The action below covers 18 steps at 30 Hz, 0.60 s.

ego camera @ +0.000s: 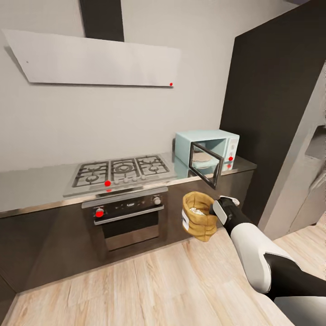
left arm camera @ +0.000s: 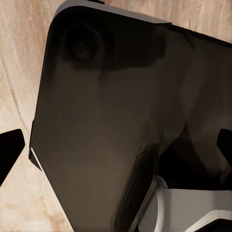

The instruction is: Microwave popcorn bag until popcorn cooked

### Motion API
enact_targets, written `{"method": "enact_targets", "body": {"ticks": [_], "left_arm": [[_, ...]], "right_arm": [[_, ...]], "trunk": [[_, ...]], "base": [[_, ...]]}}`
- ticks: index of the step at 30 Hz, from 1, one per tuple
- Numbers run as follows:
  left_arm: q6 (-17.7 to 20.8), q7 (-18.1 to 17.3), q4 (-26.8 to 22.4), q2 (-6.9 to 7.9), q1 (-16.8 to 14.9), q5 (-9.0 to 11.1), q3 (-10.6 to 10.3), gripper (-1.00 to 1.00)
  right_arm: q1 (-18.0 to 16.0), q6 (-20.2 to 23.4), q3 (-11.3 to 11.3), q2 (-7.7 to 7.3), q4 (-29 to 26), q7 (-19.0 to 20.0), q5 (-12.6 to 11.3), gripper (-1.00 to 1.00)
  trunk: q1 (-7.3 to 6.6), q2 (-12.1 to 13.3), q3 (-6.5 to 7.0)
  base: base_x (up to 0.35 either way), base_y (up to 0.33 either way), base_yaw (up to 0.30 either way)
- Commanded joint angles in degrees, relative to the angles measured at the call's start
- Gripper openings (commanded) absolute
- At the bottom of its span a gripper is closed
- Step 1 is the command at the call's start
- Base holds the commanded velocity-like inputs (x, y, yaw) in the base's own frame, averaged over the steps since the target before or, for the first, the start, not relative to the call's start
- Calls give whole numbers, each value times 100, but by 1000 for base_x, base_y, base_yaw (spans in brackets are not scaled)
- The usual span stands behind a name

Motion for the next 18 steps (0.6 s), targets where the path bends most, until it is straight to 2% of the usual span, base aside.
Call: {"method": "enact_targets", "body": {"ticks": [1,5,7,9,15,18], "left_arm": [[-7,2,-3,-1,-1,27,2,100],[-6,2,-3,-1,0,27,3,100],[-7,2,-3,-1,-1,27,6,100],[-7,2,-3,-1,-1,27,4,100],[-2,9,-3,-1,-1,28,8,100],[-1,9,-3,-1,-1,27,5,100]], "right_arm": [[-3,12,-13,0,-8,-35,-30,-100],[-3,-38,-13,-21,20,-45,-30,-100],[-3,-45,-13,-178,42,-34,-32,-100],[-3,-46,-13,-229,53,-23,-37,-100],[-3,-30,-6,-242,56,-22,-34,-100],[-3,14,-1,-242,56,-29,-7,-100]], "trunk": [[0,-4,-6],[0,-4,-6],[0,-4,-6],[0,-4,-6],[0,-4,-6],[0,-4,-6]], "base": [[0,0,-29],[0,0,-8],[0,0,-1],[0,0,0],[0,-1,0],[0,-165,0]]}}
